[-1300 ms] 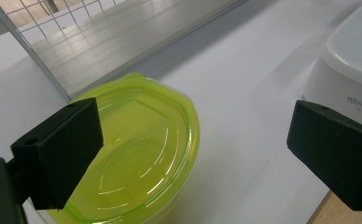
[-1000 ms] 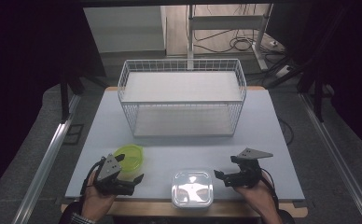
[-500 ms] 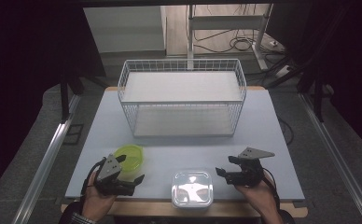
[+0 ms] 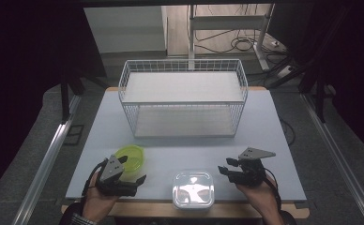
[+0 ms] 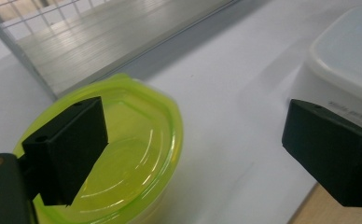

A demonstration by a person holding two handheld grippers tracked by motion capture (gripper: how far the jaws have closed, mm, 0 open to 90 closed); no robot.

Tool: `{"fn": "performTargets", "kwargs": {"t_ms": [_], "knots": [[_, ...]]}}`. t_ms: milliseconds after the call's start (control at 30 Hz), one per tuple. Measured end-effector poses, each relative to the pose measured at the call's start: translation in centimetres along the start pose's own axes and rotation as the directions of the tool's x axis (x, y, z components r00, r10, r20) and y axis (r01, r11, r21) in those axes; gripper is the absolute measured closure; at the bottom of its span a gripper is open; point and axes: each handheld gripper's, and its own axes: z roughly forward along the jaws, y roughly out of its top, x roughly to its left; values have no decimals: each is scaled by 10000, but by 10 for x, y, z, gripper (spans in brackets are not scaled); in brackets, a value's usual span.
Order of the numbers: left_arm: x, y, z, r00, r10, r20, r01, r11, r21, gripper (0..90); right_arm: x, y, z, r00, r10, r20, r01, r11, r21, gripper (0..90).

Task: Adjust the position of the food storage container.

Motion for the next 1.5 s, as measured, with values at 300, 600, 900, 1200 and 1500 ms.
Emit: {"fn": "performTargets", "kwargs": {"t_ms": [300, 600, 900, 1200, 1500], "knots": [[-4, 10, 11, 9938, -351, 1050, 394, 9985, -392, 561, -2, -3, 5, 9997, -5, 235, 0, 9998, 211, 514], [0, 10, 34, 9952, -617, 755, 581, 9971, 486, 895, -8, -5, 5, 9993, 203, 301, -207, 9997, 121, 467], [10, 4, 40, 9931, -1042, 547, 980, 9896, 1055, 896, -8, -6, 8, 9997, 161, 181, -165, 9996, 247, 447], [24, -1, 35, 9917, -1267, 234, 1231, 9852, 1191, 896, -9, -7, 8, 9998, 166, 135, -170, 9994, 286, 440], [41, -7, 29, 9854, -1703, -82, 1701, 9782, 1193, 896, -9, -8, 8, 9999, 117, 122, -121, 9992, 379, 438]]}}
